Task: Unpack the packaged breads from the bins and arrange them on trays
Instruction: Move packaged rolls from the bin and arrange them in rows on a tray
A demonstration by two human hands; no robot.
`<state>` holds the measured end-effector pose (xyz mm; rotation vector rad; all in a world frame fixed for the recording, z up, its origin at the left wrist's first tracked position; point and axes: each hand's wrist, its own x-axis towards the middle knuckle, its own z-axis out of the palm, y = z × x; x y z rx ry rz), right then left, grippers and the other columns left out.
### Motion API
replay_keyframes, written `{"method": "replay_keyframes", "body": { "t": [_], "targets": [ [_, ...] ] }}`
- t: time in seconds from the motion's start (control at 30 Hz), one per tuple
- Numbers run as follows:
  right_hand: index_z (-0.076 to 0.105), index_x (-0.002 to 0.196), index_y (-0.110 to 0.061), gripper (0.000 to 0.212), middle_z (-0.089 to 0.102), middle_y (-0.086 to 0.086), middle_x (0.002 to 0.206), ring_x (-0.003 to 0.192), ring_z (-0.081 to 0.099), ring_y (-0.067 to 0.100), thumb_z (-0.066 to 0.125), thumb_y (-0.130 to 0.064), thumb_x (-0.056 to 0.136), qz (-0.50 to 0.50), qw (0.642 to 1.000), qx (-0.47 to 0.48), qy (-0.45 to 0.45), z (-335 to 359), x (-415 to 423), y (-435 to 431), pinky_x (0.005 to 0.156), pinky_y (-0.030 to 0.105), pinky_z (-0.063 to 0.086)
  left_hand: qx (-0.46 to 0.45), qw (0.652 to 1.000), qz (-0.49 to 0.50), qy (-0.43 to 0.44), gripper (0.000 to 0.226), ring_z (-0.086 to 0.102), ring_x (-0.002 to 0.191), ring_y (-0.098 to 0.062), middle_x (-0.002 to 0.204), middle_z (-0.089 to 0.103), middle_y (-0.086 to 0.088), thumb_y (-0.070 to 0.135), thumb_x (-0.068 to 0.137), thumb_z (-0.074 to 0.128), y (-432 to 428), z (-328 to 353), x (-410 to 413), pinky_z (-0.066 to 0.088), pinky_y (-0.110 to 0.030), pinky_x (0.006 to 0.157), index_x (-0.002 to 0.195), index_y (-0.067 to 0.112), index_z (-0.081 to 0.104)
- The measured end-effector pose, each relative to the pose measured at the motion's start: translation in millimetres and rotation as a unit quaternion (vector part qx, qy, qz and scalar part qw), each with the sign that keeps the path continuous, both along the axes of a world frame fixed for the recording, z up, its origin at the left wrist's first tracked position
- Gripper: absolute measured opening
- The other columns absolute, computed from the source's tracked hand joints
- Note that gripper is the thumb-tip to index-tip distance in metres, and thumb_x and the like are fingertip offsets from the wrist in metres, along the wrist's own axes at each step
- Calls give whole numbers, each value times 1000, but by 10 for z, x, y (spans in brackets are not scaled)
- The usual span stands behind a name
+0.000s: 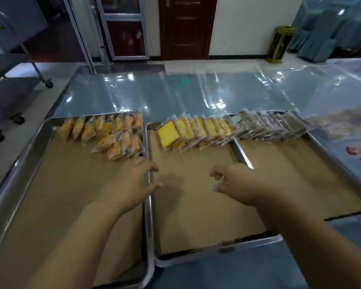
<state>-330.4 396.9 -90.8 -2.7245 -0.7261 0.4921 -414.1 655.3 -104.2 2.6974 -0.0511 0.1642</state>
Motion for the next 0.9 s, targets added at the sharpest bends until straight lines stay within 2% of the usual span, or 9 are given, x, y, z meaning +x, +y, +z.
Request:
{"method": "replay_keyframes", "body": {
  "t": [0.13, 0.23, 0.4, 0.57, 0.73, 0.8, 0.9],
  "targets": [
    [52, 123, -29, 39, 59, -8, 115, 94, 53, 9, 63, -37, 86, 31, 999, -2, -21, 207, -110, -707, 79, 27, 45, 16, 1000, -17, -21, 31, 53, 98, -16, 101, 59, 4, 32, 75, 75, -792, 85, -74, 34, -22, 78, 101, 19, 64],
    [53, 120, -28, 35, 59, -7, 109, 89, 52, 10, 61, -36, 87, 49, 997, -3, -53, 357, -157, -1248, 75, 28, 45, 26, 999, -13, -16, 30, 53, 96, -12, 104, 56, 12, 38, 78, 71, -1376, 175, -139, 43, -29, 80, 104, 26, 61],
    [55, 115, -31, 30, 59, -14, 101, 90, 54, 8, 60, -40, 87, 22, 990, 34, -131, 531, -193, -2055, 77, 31, 50, 19, 999, -17, 28, 31, 51, 96, -7, 111, 52, 19, 46, 80, 64, -2217, 374, -167, 48, -34, 82, 108, 37, 54],
    [60, 108, -30, 25, 54, -20, 86, 83, 57, 7, 63, -39, 85, -19, 981, 81, -178, 617, -50, -2646, 73, 30, 51, 23, 999, -28, -22, 32, 43, 90, 0, 101, 48, 21, 44, 79, 65, -2851, 607, 71, 33, -14, 67, 109, 36, 55],
    [63, 106, -28, 24, 64, -16, 90, 84, 58, 7, 65, -37, 84, -35, 972, 86, -215, 768, 277, -3170, 74, 29, 49, 25, 994, -64, -83, 33, 42, 86, 3, 97, 48, 20, 44, 80, 64, -3459, 833, 536, 30, -3, 65, 109, 30, 58],
    [64, 104, -28, 22, 65, -12, 92, 84, 59, 11, 65, -36, 84, -28, 971, 70, -226, 872, 464, -3385, 74, 31, 50, 24, 991, -75, -108, 33, 45, 85, 3, 95, 49, 21, 48, 80, 61, -3712, 909, 759, 32, -6, 67, 108, 32, 58],
    [65, 98, -27, 17, 66, -9, 90, 82, 61, 14, 64, -35, 83, -15, 968, 49, -247, 1071, 777, -3736, 71, 32, 49, 19, 987, -92, -131, 32, 49, 84, 1, 92, 50, 24, 55, 79, 54, -4078, 997, 1114, 43, -20, 69, 104, 35, 58]
  ]
}}
